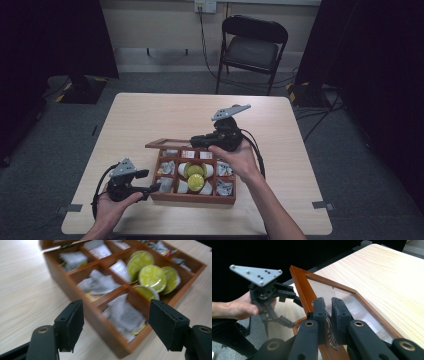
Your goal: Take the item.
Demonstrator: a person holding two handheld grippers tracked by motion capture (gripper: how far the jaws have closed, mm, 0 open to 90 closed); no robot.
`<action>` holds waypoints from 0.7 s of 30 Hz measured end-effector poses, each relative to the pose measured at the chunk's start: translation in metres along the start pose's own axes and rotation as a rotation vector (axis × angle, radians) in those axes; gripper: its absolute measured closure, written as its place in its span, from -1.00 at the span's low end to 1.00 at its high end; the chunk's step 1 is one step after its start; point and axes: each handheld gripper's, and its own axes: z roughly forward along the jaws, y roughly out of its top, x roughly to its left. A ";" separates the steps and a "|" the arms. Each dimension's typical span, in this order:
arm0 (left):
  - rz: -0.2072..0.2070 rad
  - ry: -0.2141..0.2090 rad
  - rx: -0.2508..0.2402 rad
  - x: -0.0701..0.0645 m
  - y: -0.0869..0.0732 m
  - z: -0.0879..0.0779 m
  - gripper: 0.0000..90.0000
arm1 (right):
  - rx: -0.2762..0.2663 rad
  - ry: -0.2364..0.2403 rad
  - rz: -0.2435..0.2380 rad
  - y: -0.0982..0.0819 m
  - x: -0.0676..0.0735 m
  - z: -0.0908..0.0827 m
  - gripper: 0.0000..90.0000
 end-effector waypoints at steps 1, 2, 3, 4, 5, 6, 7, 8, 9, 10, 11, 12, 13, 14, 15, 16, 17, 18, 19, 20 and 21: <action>0.000 0.000 0.000 0.000 0.000 0.000 -0.35 | 0.000 0.000 0.000 0.000 0.000 0.000 0.83; 0.012 -0.001 -0.002 -0.002 0.001 0.001 -0.35 | 0.000 0.000 0.000 0.000 0.000 0.000 0.83; 0.032 -0.005 -0.004 -0.005 0.003 0.002 -0.35 | -0.001 0.000 0.000 0.000 0.000 0.000 0.83; 0.044 -0.011 -0.008 -0.008 0.005 0.003 -0.35 | -0.001 0.000 0.000 0.001 0.000 0.000 0.83; 0.053 -0.019 -0.009 -0.011 0.007 0.005 -0.35 | -0.001 0.000 0.000 0.001 0.000 0.000 0.83; 0.079 -0.035 -0.004 -0.015 0.010 0.010 -0.35 | 0.000 -0.002 0.000 0.001 -0.001 0.000 0.83; 0.079 -0.035 -0.004 -0.015 0.010 0.010 -0.35 | 0.000 -0.002 0.000 0.001 -0.001 0.000 0.83; 0.093 -0.038 0.007 -0.017 0.011 0.012 -0.34 | -0.001 0.001 -0.001 0.002 -0.002 0.000 0.83; 0.104 -0.046 0.018 -0.021 0.012 0.015 -0.34 | -0.001 0.001 -0.001 0.002 -0.002 0.000 0.83; 0.115 -0.052 0.019 -0.024 0.013 0.017 -0.33 | -0.002 0.000 -0.003 0.003 -0.002 -0.001 0.83; 0.123 -0.055 0.023 -0.026 0.013 0.018 -0.32 | -0.001 0.000 -0.002 0.004 -0.002 -0.001 0.83; 0.139 -0.057 0.024 -0.028 0.015 0.020 -0.31 | 0.000 0.000 -0.004 0.004 -0.003 -0.001 0.84; 0.146 -0.063 0.021 -0.030 0.016 0.022 -0.27 | -0.001 -0.001 -0.004 0.005 -0.003 -0.001 0.84; 0.153 -0.079 0.031 -0.034 0.020 0.030 -0.27 | 0.000 -0.002 -0.003 0.006 -0.004 -0.001 0.84; 0.153 -0.079 0.031 -0.034 0.020 0.030 -0.26 | 0.000 -0.002 -0.003 0.006 -0.004 -0.001 0.84; 0.156 -0.086 0.037 -0.036 0.022 0.033 -0.26 | 0.000 -0.002 -0.003 0.006 -0.004 -0.001 0.84; 0.170 -0.091 0.043 -0.039 0.025 0.037 -0.26 | 0.001 -0.002 -0.003 0.006 -0.004 -0.001 0.84; 0.175 -0.101 0.052 -0.042 0.028 0.041 -0.26 | 0.001 0.000 -0.001 0.006 -0.004 -0.001 0.84; 0.177 -0.115 0.055 -0.043 0.030 0.046 -0.26 | 0.000 0.001 -0.001 0.006 -0.004 -0.001 0.84; 0.174 -0.128 0.072 -0.044 0.031 0.051 -0.26 | -0.001 0.000 -0.001 0.006 -0.004 -0.001 0.84; 0.174 -0.132 0.089 -0.044 0.034 0.055 -0.23 | 0.000 -0.002 -0.002 0.005 -0.003 -0.001 0.84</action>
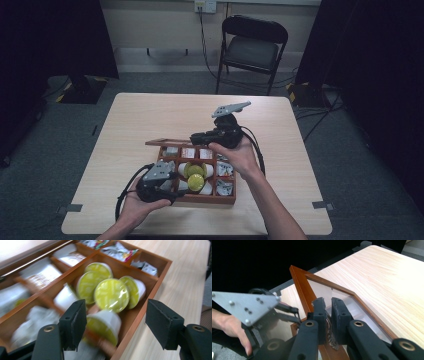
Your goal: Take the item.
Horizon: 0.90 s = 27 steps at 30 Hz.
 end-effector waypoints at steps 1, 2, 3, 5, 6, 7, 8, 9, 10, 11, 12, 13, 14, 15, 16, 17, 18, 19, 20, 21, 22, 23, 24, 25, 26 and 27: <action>-0.005 -0.008 -0.010 0.001 0.002 0.002 -0.22 | 0.000 0.001 -0.001 0.000 0.000 0.000 0.83; 0.000 -0.009 -0.014 0.001 0.004 0.003 -0.21 | 0.000 0.001 -0.001 -0.001 0.001 0.001 0.83; 0.010 -0.001 -0.005 0.001 0.006 0.006 -0.20 | 0.000 0.001 0.000 -0.001 0.001 0.000 0.84; 0.013 -0.017 0.013 0.002 0.008 0.012 -0.20 | -0.001 0.003 0.002 -0.001 0.000 0.000 0.84; 0.008 -0.018 0.014 0.002 0.009 0.015 -0.20 | -0.002 0.002 0.001 -0.001 0.000 0.000 0.83; 0.013 -0.019 0.017 0.003 0.010 0.017 -0.20 | -0.001 0.002 0.000 -0.001 0.000 0.000 0.84; 0.021 -0.023 0.022 0.002 0.012 0.021 -0.20 | -0.001 0.001 0.000 -0.001 0.000 0.000 0.84; 0.031 -0.020 0.042 0.002 0.013 0.026 -0.21 | -0.001 0.001 0.000 0.000 0.000 0.000 0.83; 0.039 -0.020 0.049 0.002 0.015 0.029 -0.23 | -0.001 0.000 0.000 0.000 0.000 0.000 0.84; 0.041 -0.019 0.051 0.002 0.016 0.031 -0.24 | -0.001 0.000 0.000 0.000 0.000 0.000 0.84; 0.040 -0.017 0.057 0.002 0.017 0.033 -0.24 | -0.002 0.001 0.000 0.000 0.000 0.000 0.84; 0.035 -0.022 0.057 0.003 0.018 0.036 -0.27 | -0.002 0.000 0.000 0.000 0.000 0.000 0.84; 0.036 -0.022 0.066 0.004 0.020 0.038 -0.27 | -0.002 0.000 -0.002 0.000 0.000 0.000 0.84; 0.024 -0.019 0.066 0.004 0.020 0.039 -0.28 | -0.001 -0.001 -0.003 0.000 0.001 0.000 0.84; 0.030 -0.017 0.067 0.005 0.021 0.041 -0.32 | -0.002 0.000 -0.003 -0.001 0.001 0.000 0.84; 0.026 -0.014 0.074 0.005 0.021 0.043 -0.32 | -0.002 0.000 -0.003 -0.001 0.001 0.000 0.84; 0.030 -0.015 0.083 0.006 0.021 0.044 -0.32 | -0.002 0.000 -0.003 -0.001 0.000 0.000 0.84; 0.015 -0.012 0.091 0.007 0.020 0.046 -0.32 | -0.003 0.000 -0.003 -0.001 0.000 0.000 0.84; 0.012 -0.014 0.099 0.009 0.020 0.047 -0.34 | -0.003 0.000 -0.003 -0.001 0.000 0.000 0.84; 0.008 0.001 0.103 0.009 0.020 0.049 -0.35 | -0.003 0.000 -0.003 0.000 0.000 0.000 0.84; 0.008 0.001 0.103 0.009 0.020 0.049 -0.36 | -0.003 -0.002 -0.004 0.000 0.000 0.000 0.84; 0.015 -0.005 0.108 0.009 0.021 0.049 -0.36 | -0.003 -0.002 -0.004 0.000 0.000 0.000 0.84; 0.023 0.006 0.116 0.010 0.022 0.050 -0.35 | -0.002 -0.004 -0.006 0.000 0.001 0.000 0.84; 0.012 0.007 0.125 0.009 0.022 0.051 -0.36 | -0.001 -0.003 -0.005 0.000 0.001 0.000 0.84; 0.015 0.001 0.144 0.010 0.023 0.052 -0.36 | -0.002 -0.003 -0.005 0.000 0.000 0.000 0.84; 0.016 -0.010 0.154 0.010 0.024 0.054 -0.37 | -0.002 -0.003 -0.006 0.000 0.001 0.000 0.84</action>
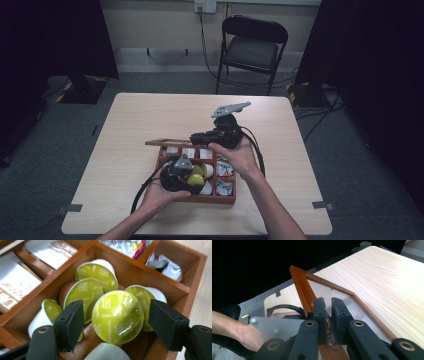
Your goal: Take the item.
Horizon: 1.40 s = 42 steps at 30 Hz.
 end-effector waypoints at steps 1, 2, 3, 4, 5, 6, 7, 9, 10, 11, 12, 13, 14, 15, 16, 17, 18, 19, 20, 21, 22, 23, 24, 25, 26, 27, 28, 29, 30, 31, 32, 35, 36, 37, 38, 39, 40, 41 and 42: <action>0.002 0.008 0.003 -0.001 0.001 0.003 -0.37 | 0.000 0.000 0.000 0.000 0.000 0.000 0.84; 0.014 0.007 0.019 -0.001 0.001 0.003 -0.37 | 0.000 -0.001 -0.001 0.000 0.000 0.000 0.84; 0.007 -0.004 0.021 -0.001 0.001 0.005 -0.37 | -0.001 -0.001 -0.001 0.000 0.000 0.000 0.84; 0.006 -0.006 0.028 -0.001 0.002 0.005 -0.37 | -0.001 -0.001 -0.001 0.000 0.000 0.000 0.84; 0.016 -0.010 0.044 0.000 0.002 0.005 -0.37 | -0.001 -0.001 -0.001 0.000 0.000 0.000 0.84; 0.016 -0.008 0.044 -0.001 0.002 0.006 -0.37 | 0.000 -0.001 0.000 0.000 0.000 0.000 0.84; 0.019 -0.001 0.053 -0.002 0.002 0.007 -0.37 | 0.000 -0.001 0.000 0.000 0.000 0.000 0.84; 0.020 -0.002 0.060 -0.001 0.002 0.008 -0.36 | 0.000 0.000 0.001 0.000 0.000 0.000 0.84; 0.015 -0.005 0.065 -0.001 0.002 0.008 -0.36 | 0.000 0.001 0.002 0.000 0.000 0.000 0.84; 0.012 -0.005 0.066 0.000 0.002 0.009 -0.35 | 0.000 0.001 0.002 -0.001 0.001 0.000 0.84; -0.018 -0.009 0.053 -0.001 0.002 0.011 -0.32 | 0.000 0.001 0.002 -0.001 0.000 0.000 0.84; -0.005 -0.002 0.068 0.000 0.002 0.010 -0.32 | 0.000 0.001 0.002 -0.001 0.000 0.000 0.84; -0.001 0.003 0.070 0.001 0.002 0.011 -0.29 | 0.000 -0.001 0.002 -0.001 0.000 0.000 0.84; -0.009 0.005 0.067 0.000 0.002 0.011 -0.26 | -0.001 -0.005 0.002 -0.001 0.000 0.000 0.84; 0.002 0.009 0.076 0.001 0.003 0.012 -0.22 | -0.002 -0.009 0.004 -0.001 0.000 0.000 0.84; 0.006 0.006 0.082 0.001 0.003 0.012 -0.18 | -0.004 -0.009 0.005 -0.001 0.000 0.000 0.84; -0.008 -0.001 0.071 0.000 0.003 0.013 -0.15 | -0.003 -0.009 0.005 -0.001 0.000 0.000 0.84; 0.009 0.010 0.083 0.000 0.003 0.012 -0.15 | -0.003 -0.009 0.005 -0.001 0.000 0.000 0.84; 0.011 0.011 0.085 0.000 0.003 0.012 -0.14 | -0.002 -0.009 0.005 -0.001 0.000 0.000 0.84; 0.011 0.011 0.085 0.000 0.003 0.012 -0.14 | -0.003 -0.009 0.005 -0.001 0.000 0.000 0.84; -0.008 0.004 0.074 0.000 0.003 0.013 -0.13 | -0.003 -0.009 0.005 -0.001 0.000 0.000 0.84; -0.016 0.005 0.073 0.000 0.003 0.013 -0.13 | -0.003 -0.009 0.005 -0.001 0.000 0.000 0.84; -0.011 0.007 0.075 0.000 0.003 0.013 -0.13 | -0.003 -0.008 0.005 -0.001 0.000 0.000 0.84; -0.011 0.006 0.075 0.000 0.003 0.013 -0.13 | -0.003 -0.009 0.005 -0.001 0.000 0.000 0.84; -0.019 0.007 0.071 -0.001 0.003 0.013 -0.13 | -0.003 -0.008 0.004 -0.001 0.000 0.000 0.84; -0.019 0.007 0.071 -0.001 0.003 0.013 -0.13 | -0.003 -0.008 0.004 -0.001 0.000 0.000 0.84; -0.021 0.001 0.069 0.000 0.003 0.012 -0.13 | -0.003 -0.008 0.004 -0.001 0.000 0.000 0.84; -0.021 0.001 0.069 0.000 0.003 0.012 -0.13 | -0.003 -0.008 0.004 -0.001 0.000 0.000 0.84; -0.005 0.005 0.077 0.002 0.003 0.010 -0.13 | -0.003 -0.008 0.004 -0.001 0.000 0.000 0.84; -0.015 0.006 0.071 0.002 0.003 0.010 -0.13 | -0.003 -0.008 0.004 -0.001 0.000 0.000 0.84; -0.012 0.015 0.069 0.003 0.003 0.007 -0.12 | -0.003 -0.008 0.003 -0.001 0.000 0.000 0.84; -0.030 -0.006 0.038 0.003 0.003 0.006 -0.12 | -0.003 -0.008 0.003 -0.001 0.000 0.000 0.84; -0.026 -0.013 0.039 0.003 0.003 0.005 -0.12 | -0.003 -0.008 0.003 -0.001 0.000 0.000 0.84; -0.015 -0.006 0.045 0.003 0.004 0.003 -0.12 | -0.003 -0.008 0.003 -0.001 0.000 0.000 0.84; -0.009 -0.013 0.040 0.002 0.004 0.001 -0.12 | -0.004 -0.008 0.004 -0.001 0.000 0.000 0.84; -0.010 -0.015 0.033 0.001 0.005 0.000 -0.12 | -0.004 -0.008 0.004 -0.001 0.000 0.000 0.84; -0.016 -0.008 0.019 0.000 0.005 -0.001 -0.12 | -0.004 -0.008 0.004 -0.001 0.000 0.000 0.84; -0.007 -0.011 0.019 0.000 0.005 -0.003 -0.12 | -0.004 -0.008 0.004 -0.001 0.000 0.000 0.84; -0.001 -0.021 0.007 0.000 0.006 -0.007 -0.12 | -0.003 -0.008 0.004 -0.001 0.000 0.000 0.84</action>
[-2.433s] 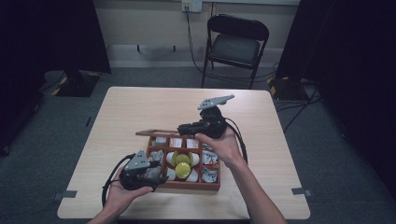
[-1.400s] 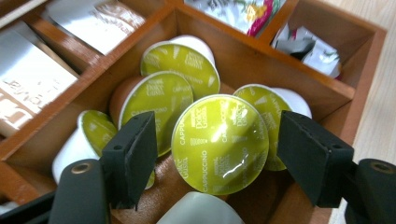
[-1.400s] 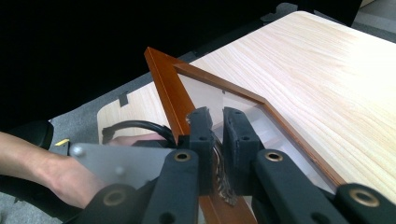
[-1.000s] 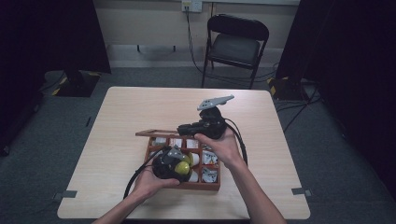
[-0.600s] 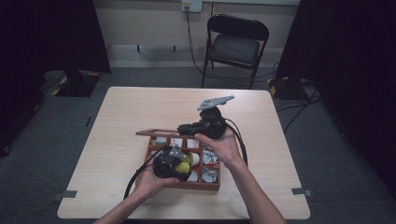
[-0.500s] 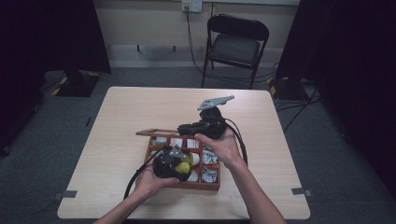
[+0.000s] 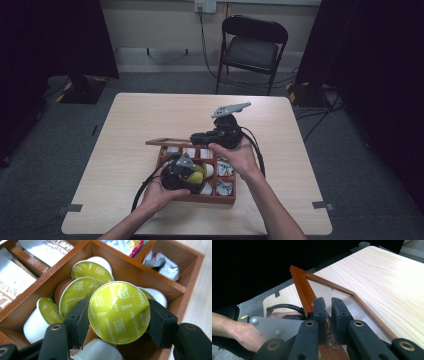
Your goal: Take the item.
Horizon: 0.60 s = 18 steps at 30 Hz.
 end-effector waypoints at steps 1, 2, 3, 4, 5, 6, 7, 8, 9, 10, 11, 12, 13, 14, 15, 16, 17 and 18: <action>0.000 0.000 0.000 0.000 0.000 0.000 -0.12 | 0.000 0.000 0.000 0.000 0.000 0.000 0.84; -0.009 0.004 -0.019 -0.001 0.000 -0.001 -0.12 | 0.000 0.000 0.000 0.000 0.000 0.000 0.84; -0.011 -0.010 -0.021 -0.001 0.000 -0.005 -0.12 | 0.000 0.000 0.000 0.000 0.000 0.000 0.84; -0.005 -0.010 -0.024 -0.001 0.000 -0.006 -0.12 | 0.000 0.000 0.000 0.000 0.000 0.000 0.84; -0.007 -0.001 -0.024 -0.001 -0.001 -0.009 -0.12 | 0.000 0.000 0.000 0.000 0.000 0.000 0.84; -0.003 -0.001 -0.022 -0.002 -0.002 -0.012 -0.12 | 0.000 0.000 0.000 0.000 0.000 0.000 0.84; -0.003 -0.001 -0.022 -0.002 -0.002 -0.012 -0.12 | 0.000 0.000 0.000 0.000 0.000 0.000 0.84; 0.002 -0.002 -0.031 -0.002 -0.002 -0.014 -0.12 | 0.000 0.000 0.001 0.000 0.000 0.000 0.84; 0.001 0.019 -0.038 -0.003 -0.003 -0.016 -0.12 | 0.000 -0.001 0.001 0.000 0.000 0.000 0.84; 0.001 0.019 -0.038 -0.003 -0.003 -0.016 -0.12 | 0.000 -0.001 0.001 0.000 0.000 0.000 0.84; 0.004 0.011 -0.039 -0.003 -0.003 -0.015 -0.12 | 0.001 -0.001 0.001 0.000 0.000 0.000 0.84; -0.001 0.006 -0.036 -0.005 -0.004 -0.016 -0.12 | 0.001 0.000 0.001 0.000 0.000 0.000 0.84; -0.001 0.006 -0.036 -0.005 -0.004 -0.016 -0.12 | 0.001 0.000 0.001 0.000 0.000 0.000 0.84; 0.002 -0.007 -0.044 -0.006 -0.004 -0.018 -0.12 | 0.001 0.000 0.001 0.000 0.000 0.000 0.84; 0.004 -0.010 -0.055 -0.006 -0.005 -0.019 -0.12 | 0.001 0.000 0.001 0.000 0.000 0.000 0.84; 0.014 -0.010 -0.060 -0.007 -0.005 -0.022 -0.12 | 0.001 0.000 0.001 0.000 0.000 0.000 0.84; 0.016 -0.013 -0.058 -0.007 -0.005 -0.025 -0.12 | 0.001 0.000 0.001 0.000 0.000 0.000 0.84; 0.017 -0.017 -0.064 -0.007 -0.007 -0.028 -0.12 | 0.001 0.000 0.001 0.000 0.000 0.000 0.84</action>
